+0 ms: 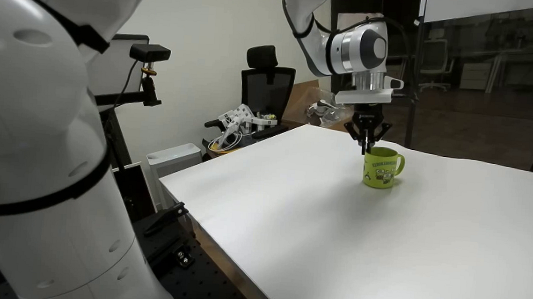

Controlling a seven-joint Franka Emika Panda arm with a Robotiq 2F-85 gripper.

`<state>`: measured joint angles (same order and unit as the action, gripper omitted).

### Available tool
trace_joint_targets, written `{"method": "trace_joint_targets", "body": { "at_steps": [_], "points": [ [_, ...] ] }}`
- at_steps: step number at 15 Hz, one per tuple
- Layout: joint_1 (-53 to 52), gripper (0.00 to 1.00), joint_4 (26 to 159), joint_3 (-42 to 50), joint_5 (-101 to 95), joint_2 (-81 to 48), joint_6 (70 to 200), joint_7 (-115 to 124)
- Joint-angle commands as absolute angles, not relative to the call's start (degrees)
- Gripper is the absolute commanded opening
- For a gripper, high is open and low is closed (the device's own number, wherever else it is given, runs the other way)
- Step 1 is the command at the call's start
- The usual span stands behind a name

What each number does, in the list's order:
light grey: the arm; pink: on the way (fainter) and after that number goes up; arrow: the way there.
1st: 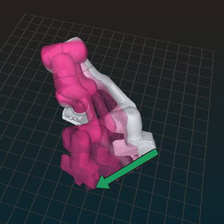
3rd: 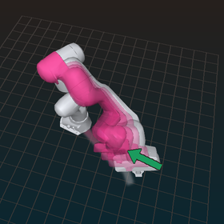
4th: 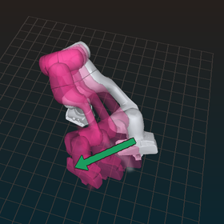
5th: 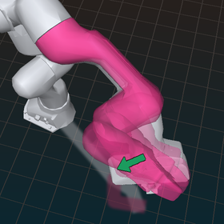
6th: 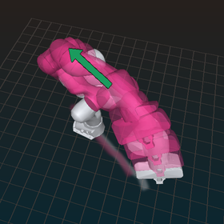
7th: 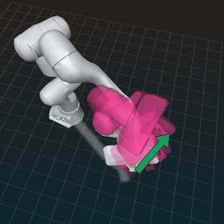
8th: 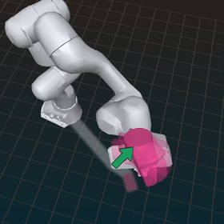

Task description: Move the mug from right to left

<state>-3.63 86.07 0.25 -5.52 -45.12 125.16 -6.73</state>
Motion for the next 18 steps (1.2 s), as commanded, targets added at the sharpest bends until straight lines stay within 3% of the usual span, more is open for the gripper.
{"method": "trace_joint_targets", "body": {
  "at_steps": [1,2,4,12,14,15,16,18],
  "points": [
    [-4.1,0.02,83.1,0.5,-6.5,-46.0,123.5,-4.7],
    [-4.1,0.34,82.9,0.5,-6.4,-46.1,123.5,-4.7],
    [-4.1,0.41,82.8,0.6,-6.5,-45.9,123.6,-4.5],
    [-3.7,0.95,84.8,0.2,-5.8,-41.5,123.6,-4.5],
    [-2.2,1.00,84.5,-1.7,-3.7,-40.4,119.9,-7.6],
    [-3.1,0.92,83.6,-0.6,-5.4,-42.6,122.9,-6.4],
    [-2.9,0.98,83.7,-1.0,-4.9,-42.1,121.6,-6.8],
    [-2.7,1.00,83.7,-1.3,-4.6,-41.5,120.6,-6.9]
  ]
}}
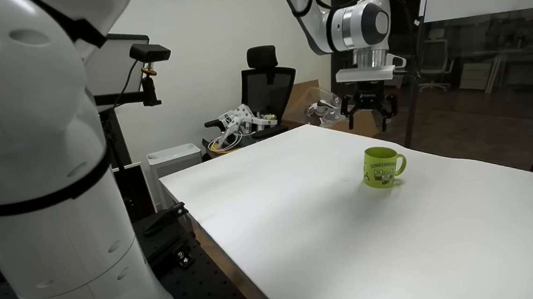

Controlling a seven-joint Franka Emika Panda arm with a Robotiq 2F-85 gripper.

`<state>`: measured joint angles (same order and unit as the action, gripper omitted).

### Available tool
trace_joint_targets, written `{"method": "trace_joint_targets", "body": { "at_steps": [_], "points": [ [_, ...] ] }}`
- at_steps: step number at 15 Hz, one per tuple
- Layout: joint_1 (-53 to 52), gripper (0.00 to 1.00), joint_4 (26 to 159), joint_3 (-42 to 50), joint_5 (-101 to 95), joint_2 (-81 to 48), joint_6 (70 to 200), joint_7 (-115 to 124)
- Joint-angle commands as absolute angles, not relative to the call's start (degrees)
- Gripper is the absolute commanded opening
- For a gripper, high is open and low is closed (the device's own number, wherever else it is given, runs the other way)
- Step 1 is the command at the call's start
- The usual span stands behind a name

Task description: Move the mug from right to left

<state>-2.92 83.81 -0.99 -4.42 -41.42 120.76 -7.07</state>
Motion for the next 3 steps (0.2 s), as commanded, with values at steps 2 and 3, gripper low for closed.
{"method": "trace_joint_targets", "body": {
  "at_steps": [2,3],
  "points": [
    [-2.7,1.00,83.8,-1.3,-4.6,-41.5,120.6,-7.0],
    [-2.6,1.00,83.8,-1.3,-4.6,-41.5,120.6,-7.0]
  ]
}}
